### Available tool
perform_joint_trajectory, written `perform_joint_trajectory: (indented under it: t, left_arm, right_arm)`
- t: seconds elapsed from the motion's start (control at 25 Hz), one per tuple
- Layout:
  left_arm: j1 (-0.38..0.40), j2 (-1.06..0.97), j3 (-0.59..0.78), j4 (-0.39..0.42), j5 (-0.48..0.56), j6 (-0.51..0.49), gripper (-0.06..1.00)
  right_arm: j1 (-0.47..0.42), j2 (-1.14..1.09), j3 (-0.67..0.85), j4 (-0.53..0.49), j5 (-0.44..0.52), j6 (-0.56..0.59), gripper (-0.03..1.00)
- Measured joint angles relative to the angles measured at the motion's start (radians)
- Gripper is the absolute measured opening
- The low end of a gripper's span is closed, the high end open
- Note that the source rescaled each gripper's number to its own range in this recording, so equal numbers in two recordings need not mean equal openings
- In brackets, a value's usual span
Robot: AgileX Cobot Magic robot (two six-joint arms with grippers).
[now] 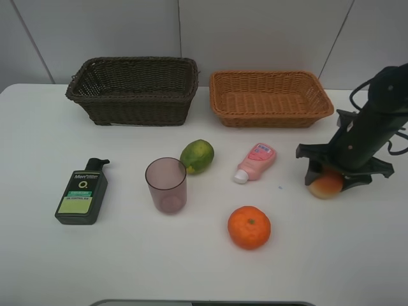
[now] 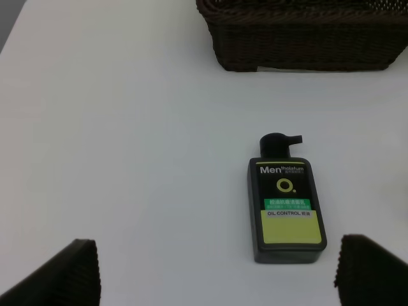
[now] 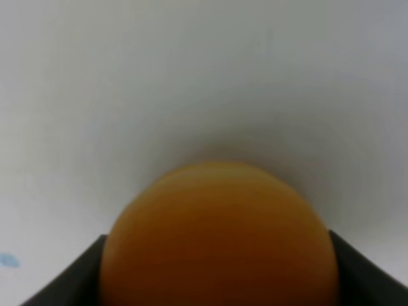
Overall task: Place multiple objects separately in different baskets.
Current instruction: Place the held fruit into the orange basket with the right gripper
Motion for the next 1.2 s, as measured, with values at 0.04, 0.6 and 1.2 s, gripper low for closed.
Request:
perform_joint_trajectory:
  t: [0.04, 0.6, 1.2]
  left_arm:
    - [0.0, 0.0, 0.0, 0.0, 0.0, 0.0, 0.96]
    - [0.0, 0.0, 0.0, 0.0, 0.0, 0.0, 0.96]
    - [0.0, 0.0, 0.0, 0.0, 0.0, 0.0, 0.96]
  right_arm:
    - [0.004, -0.005, -0.028, -0.012, 0.036, -0.002, 0.13]
    - [0.094, 0.138, -0.631, -0.148, 0.371, -0.079, 0.13]
    - [0.173, 0.506, -1.147, -0.155, 0.378, -0.132, 0.13]
